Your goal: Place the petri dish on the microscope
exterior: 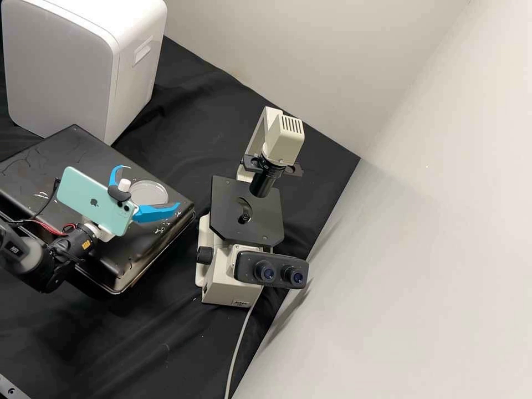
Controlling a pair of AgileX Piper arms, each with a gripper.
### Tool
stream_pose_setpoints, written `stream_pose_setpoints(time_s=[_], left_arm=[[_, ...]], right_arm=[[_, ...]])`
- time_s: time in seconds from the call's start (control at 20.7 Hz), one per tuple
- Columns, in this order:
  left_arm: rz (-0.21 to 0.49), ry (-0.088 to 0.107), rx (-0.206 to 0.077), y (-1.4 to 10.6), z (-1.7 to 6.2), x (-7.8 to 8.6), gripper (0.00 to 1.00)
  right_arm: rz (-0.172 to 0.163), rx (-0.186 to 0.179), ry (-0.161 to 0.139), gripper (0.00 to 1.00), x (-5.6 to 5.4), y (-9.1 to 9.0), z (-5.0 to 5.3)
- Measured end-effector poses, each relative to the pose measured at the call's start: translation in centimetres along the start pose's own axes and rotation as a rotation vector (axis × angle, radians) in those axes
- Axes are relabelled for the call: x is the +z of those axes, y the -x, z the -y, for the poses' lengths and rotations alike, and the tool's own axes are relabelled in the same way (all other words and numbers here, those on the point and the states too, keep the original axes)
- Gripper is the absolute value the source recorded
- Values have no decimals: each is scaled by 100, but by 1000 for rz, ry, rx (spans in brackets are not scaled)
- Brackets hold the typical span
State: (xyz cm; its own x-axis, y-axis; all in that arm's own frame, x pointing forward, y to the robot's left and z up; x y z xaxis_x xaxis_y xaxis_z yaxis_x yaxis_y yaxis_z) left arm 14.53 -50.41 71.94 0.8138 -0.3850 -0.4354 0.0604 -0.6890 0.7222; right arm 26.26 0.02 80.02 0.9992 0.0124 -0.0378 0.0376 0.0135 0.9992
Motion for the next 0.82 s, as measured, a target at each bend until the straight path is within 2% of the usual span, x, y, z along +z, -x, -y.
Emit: stream_pose_setpoints(time_s=[0.34, 0.68, 0.82], left_arm=[[0, 0, -5, -3, 9, 0, 100], [0, 0, -5, -3, 9, 0, 100], [0, 0, -5, -3, 9, 0, 100]], right_arm=[[8, -31, 15, 100, 23, -17, 80], [5, -37, 18, 100, 16, -19, 95], [27, -60, 22, 100, 73, -33, 153]])
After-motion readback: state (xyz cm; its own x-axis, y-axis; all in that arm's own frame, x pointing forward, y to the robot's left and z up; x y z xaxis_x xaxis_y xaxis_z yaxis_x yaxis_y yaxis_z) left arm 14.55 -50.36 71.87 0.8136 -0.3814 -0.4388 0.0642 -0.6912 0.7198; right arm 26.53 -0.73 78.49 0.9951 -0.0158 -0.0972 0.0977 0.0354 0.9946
